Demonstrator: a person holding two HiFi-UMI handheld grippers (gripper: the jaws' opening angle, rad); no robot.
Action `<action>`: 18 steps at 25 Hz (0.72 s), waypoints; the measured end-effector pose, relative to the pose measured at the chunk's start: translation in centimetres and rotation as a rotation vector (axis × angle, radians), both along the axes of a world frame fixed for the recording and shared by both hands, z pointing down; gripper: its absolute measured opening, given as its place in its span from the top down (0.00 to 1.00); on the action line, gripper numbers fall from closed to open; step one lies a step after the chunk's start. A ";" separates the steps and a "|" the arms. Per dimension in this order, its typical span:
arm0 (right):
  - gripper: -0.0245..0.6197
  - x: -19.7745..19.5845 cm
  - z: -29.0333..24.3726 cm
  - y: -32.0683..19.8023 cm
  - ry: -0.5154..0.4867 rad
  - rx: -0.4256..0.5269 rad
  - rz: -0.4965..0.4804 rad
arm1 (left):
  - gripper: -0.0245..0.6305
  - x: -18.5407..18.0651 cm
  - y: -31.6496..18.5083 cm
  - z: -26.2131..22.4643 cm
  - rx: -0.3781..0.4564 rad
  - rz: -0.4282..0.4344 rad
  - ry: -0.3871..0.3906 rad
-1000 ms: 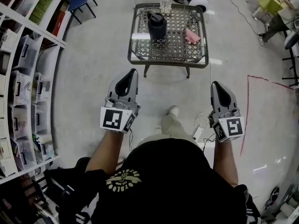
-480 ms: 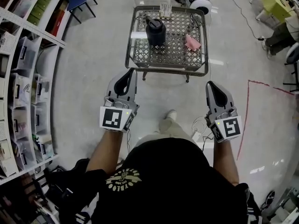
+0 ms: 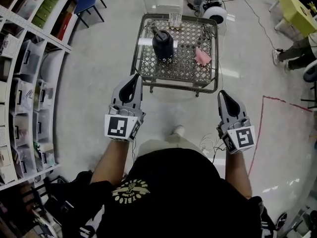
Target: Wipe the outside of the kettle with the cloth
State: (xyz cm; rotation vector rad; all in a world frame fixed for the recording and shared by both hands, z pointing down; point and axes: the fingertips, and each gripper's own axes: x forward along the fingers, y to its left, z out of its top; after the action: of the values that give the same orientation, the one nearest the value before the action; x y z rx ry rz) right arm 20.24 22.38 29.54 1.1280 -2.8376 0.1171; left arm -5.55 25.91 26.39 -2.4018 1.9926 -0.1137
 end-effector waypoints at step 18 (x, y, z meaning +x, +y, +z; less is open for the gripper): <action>0.95 -1.0 -0.1 -2.8 -0.007 0.002 -0.023 | 0.95 -1.0 -1.7 -0.2 0.000 -0.027 -0.008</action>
State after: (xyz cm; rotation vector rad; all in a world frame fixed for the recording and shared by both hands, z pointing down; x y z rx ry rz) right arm 19.23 19.55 29.48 1.0977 -2.8557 0.1173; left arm -6.55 24.16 26.21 -2.3709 2.0228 -0.1238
